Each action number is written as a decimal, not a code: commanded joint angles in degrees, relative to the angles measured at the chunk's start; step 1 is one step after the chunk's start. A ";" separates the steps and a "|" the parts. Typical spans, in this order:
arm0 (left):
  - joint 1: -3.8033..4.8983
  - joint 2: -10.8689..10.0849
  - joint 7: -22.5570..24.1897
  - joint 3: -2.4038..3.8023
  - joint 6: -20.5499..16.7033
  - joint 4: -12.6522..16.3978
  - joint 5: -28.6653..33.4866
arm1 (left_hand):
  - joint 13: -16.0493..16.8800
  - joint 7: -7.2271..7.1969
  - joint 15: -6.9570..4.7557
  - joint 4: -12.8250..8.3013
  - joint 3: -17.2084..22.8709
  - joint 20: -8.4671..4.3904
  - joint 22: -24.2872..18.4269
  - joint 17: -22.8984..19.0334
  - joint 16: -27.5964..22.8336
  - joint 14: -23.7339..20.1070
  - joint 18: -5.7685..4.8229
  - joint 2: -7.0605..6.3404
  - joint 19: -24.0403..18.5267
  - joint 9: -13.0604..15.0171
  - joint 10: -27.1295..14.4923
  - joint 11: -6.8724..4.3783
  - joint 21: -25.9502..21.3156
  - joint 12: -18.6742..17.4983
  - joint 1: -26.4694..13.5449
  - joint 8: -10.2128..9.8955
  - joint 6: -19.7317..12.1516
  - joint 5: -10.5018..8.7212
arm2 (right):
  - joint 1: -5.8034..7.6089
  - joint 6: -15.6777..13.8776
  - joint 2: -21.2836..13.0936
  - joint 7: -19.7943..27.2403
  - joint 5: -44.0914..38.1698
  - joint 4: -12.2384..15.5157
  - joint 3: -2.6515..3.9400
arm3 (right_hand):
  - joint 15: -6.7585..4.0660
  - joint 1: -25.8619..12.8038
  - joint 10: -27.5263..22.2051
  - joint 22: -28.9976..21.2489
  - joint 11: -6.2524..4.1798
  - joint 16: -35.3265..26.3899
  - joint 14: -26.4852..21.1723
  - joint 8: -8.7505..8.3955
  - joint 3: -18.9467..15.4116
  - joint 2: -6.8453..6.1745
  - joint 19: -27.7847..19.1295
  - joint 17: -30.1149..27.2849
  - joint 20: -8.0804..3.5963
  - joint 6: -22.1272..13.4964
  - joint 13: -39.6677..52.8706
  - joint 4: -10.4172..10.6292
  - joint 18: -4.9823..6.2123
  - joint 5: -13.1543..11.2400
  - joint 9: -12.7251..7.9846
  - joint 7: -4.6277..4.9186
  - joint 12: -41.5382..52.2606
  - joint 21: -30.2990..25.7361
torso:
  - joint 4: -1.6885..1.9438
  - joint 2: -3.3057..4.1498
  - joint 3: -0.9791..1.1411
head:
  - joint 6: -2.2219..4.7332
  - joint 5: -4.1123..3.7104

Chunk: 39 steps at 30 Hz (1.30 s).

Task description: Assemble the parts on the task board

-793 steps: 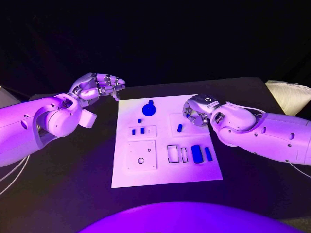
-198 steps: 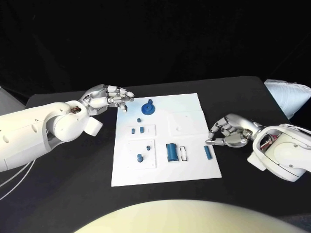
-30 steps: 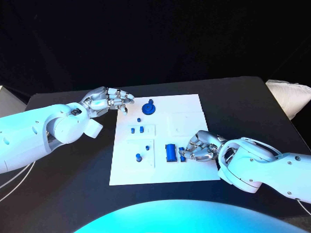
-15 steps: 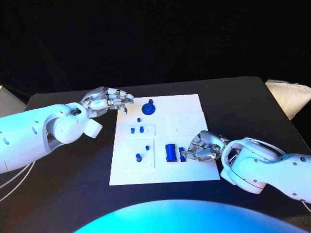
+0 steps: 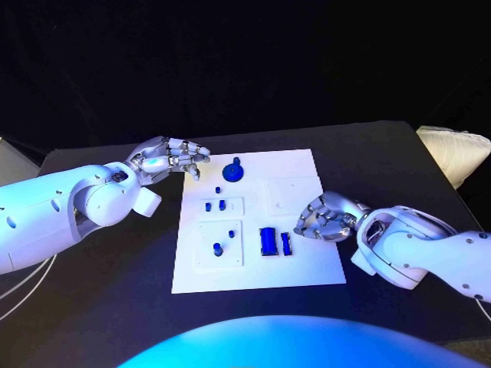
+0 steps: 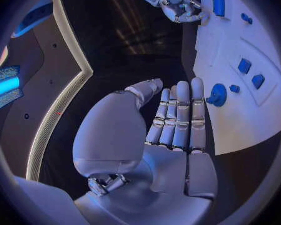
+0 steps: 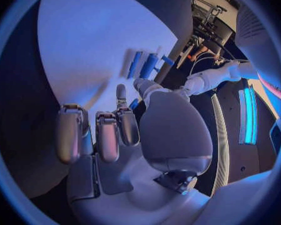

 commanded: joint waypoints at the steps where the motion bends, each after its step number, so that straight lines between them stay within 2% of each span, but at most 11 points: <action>1: -0.14 0.54 3.19 0.04 -2.97 -0.84 2.49 | -0.07 0.16 0.13 0.41 -0.19 0.21 -0.17 -0.10 -0.40 -0.37 0.28 0.11 0.26 0.06 0.45 0.06 -0.45 -0.15 -0.29 -0.33 0.16 -0.31 | 1.46 -2.61 0.46 16.77 15.49 -2.79 0.12 | 0.71 2.21 -3.07 7.41 0.42 -3.21 2.80 -0.69 0.82 0.26 -1.09 5.16 0.68 -1.19 4.60 -1.00 1.78 -0.94 -0.14 0.52 -7.41 -8.94 | -0.23 -0.69 -0.28 | 0.00 -0.07; 6: -0.33 1.68 5.83 0.04 -5.87 -2.82 5.00 | -0.70 0.44 1.58 2.39 -0.64 1.67 -4.32 -3.50 -8.37 -5.66 -0.11 -0.66 -4.31 0.25 0.99 0.48 -7.90 -0.86 -1.06 -0.87 -0.35 -4.07 | 4.20 -0.40 2.74 25.68 28.74 -10.12 0.37 | 2.21 4.97 -18.75 -10.31 2.02 -30.05 -9.87 -1.40 4.62 -0.44 -14.04 -19.85 2.38 -3.47 -18.78 -1.89 7.29 -5.73 0.12 2.24 -44.39 -52.33 | -0.62 -1.83 -0.81 | 0.00 0.21; 24: -0.59 9.66 12.79 0.11 -11.98 -15.60 12.79 | -3.52 -1.37 5.79 6.39 -3.99 7.62 -26.27 -13.28 -43.11 -9.37 -0.30 -1.30 -7.53 -4.19 1.89 2.47 -36.92 -18.84 2.14 -5.51 -3.92 -6.00 | 5.54 5.91 17.77 37.99 46.24 -37.37 2.45 | 8.51 4.76 -19.45 -47.11 6.84 -71.57 -22.40 -6.74 9.99 -0.42 -24.74 -47.56 9.07 -4.94 -63.71 -4.46 7.44 -10.47 -2.63 5.10 -68.82 -66.56 | -1.17 -4.16 -1.21 | 6.62 1.63; 25: -0.44 9.07 9.31 0.06 -9.95 -14.79 9.75 | -7.19 -9.91 -3.50 -0.82 -29.95 -8.92 -43.10 -24.74 -60.46 -52.82 -10.16 9.40 -50.06 -23.33 -53.67 -7.17 -45.61 -25.00 -21.88 -13.06 -52.43 -15.54 | 5.62 2.58 17.09 33.49 41.77 -36.09 2.38 | 3.21 -18.04 -38.58 -74.95 -1.11 -85.85 -41.25 -18.47 -19.99 11.65 -42.49 -74.91 -2.62 -57.00 -74.90 -12.49 -3.08 -19.42 -23.39 -5.79 -73.47 -70.13 | -1.22 -3.70 -1.25 | 5.87 1.37; 26: -0.45 9.06 9.32 0.07 -10.07 -14.70 9.75 | -7.19 -9.91 -3.50 -0.82 -29.95 -8.92 -43.10 -24.74 -60.46 -52.82 -10.16 9.40 -50.06 -23.33 -53.67 -7.17 -45.61 -25.00 -22.55 -13.06 -52.43 -15.54 | 5.58 2.48 17.07 33.54 41.89 -35.97 2.43 | 3.21 -19.04 -39.24 -74.95 -1.11 -85.85 -41.72 -18.47 -19.99 11.65 -43.10 -74.91 -2.62 -57.00 -74.90 -12.49 -3.08 -19.42 -23.39 -5.79 -73.47 -70.13 | -1.20 -3.71 -1.26 | 5.93 1.37; 27: -0.47 9.03 9.34 0.08 -10.31 -14.53 9.77 | -7.19 -9.91 -3.50 -0.82 -29.95 -8.92 -43.10 -24.74 -60.46 -52.82 -10.16 9.40 -50.06 -23.33 -53.67 -7.17 -45.61 -25.00 -24.17 -13.06 -52.43 -15.54 | 5.50 2.26 17.04 33.65 42.11 -35.73 2.52 | 3.21 -20.90 -40.67 -74.95 -1.11 -85.85 -43.04 -18.47 -19.99 11.65 -83.90 -74.91 -2.62 -57.00 -74.90 -12.49 -3.08 -19.42 -23.39 -5.79 -73.47 -70.13 | -1.17 -3.74 -1.27 | 6.05 1.37; 28: -0.49 9.01 9.35 0.09 -10.47 -14.41 9.78 | -7.19 -9.91 -3.50 -0.82 -29.95 -8.92 -43.10 -24.74 -60.46 -52.82 -10.16 9.40 -50.06 -23.33 -53.67 -7.17 -45.61 -25.00 -25.38 -13.06 -52.43 -15.54 | 5.45 2.12 17.02 33.72 42.26 -35.57 2.59 | 3.21 -22.10 -41.61 -74.95 -1.11 -85.85 -84.01 -18.47 -19.99 11.65 -83.90 -74.91 -2.62 -57.00 -74.90 -12.49 -3.08 -19.42 -23.39 -5.79 -73.47 -70.13 | -1.16 -3.76 -1.28 | 6.13 1.37; 29: -0.53 8.97 9.39 0.11 -10.87 -14.12 9.81 | -7.19 -9.91 -3.50 -0.82 -29.95 -8.92 -43.10 -24.74 -60.46 -52.82 -10.16 9.40 -50.06 -23.33 -53.67 -7.17 -45.61 -25.00 -27.35 -13.06 -52.43 -15.54 | 5.31 1.76 16.96 33.90 42.64 -35.16 2.75 | 3.21 -24.01 -82.95 -74.95 -1.11 -85.85 -84.01 -18.47 -19.99 11.65 -83.90 -74.91 -2.62 -57.00 -74.90 -12.49 -3.08 -19.42 -23.39 -5.79 -73.47 -70.13 | -1.11 -3.80 -1.30 | 6.33 1.37; 33: -0.84 8.61 9.68 0.27 -14.14 -11.79 10.02 | -7.19 -9.91 -3.50 -0.82 -29.95 -8.92 -43.10 -24.74 -60.46 -52.82 -10.16 9.40 -50.06 -23.33 -53.67 -7.17 -45.61 -25.00 -35.39 -13.06 -52.43 -15.54 | 4.23 -1.12 16.49 35.36 45.69 -31.89 4.06 | 3.21 -31.78 -82.95 -74.95 -1.11 -85.85 -84.01 -18.47 -19.99 11.65 -83.90 -74.91 -2.62 -57.00 -74.90 -12.49 -3.08 -19.42 -23.39 -5.79 -73.47 -70.13 | -0.72 -4.16 -1.47 | 7.97 1.37; 34: -0.94 8.49 9.77 0.32 -15.20 -11.03 10.09 | -7.19 -9.91 -3.50 -0.82 -29.95 -8.92 -43.10 -24.74 -60.46 -52.82 -10.16 9.40 -50.06 -23.33 -53.67 -7.17 -45.61 -25.00 -76.69 -13.06 -52.43 -15.54 | 3.88 -2.05 16.33 35.84 46.68 -30.83 4.48 | 3.21 -72.33 -82.95 -74.95 -1.11 -85.85 -84.01 -18.47 -19.99 11.65 -83.90 -74.91 -2.62 -57.00 -74.90 -12.49 -3.08 -19.42 -23.39 -5.79 -73.47 -70.13 | -0.59 -4.28 -1.52 | 8.50 1.37; 39: -1.67 7.63 10.46 0.70 -22.99 -5.45 10.59 | -7.19 -9.91 -3.50 -0.82 -29.95 -8.92 -43.10 -24.74 -60.46 -52.82 -10.16 9.40 -50.06 -23.33 -53.67 -7.17 -45.61 -25.00 -76.69 -13.06 -52.43 -15.54 | 1.33 -8.84 15.22 39.28 53.88 -23.13 7.57 | 3.21 -72.33 -82.95 -74.95 -1.11 -85.85 -84.01 -18.47 -19.99 11.65 -83.90 -74.91 -2.62 -57.00 -74.90 -12.49 -3.08 -19.42 -23.39 -5.79 -73.47 -70.13 | 0.27 -5.08 -1.89 | 12.16 1.36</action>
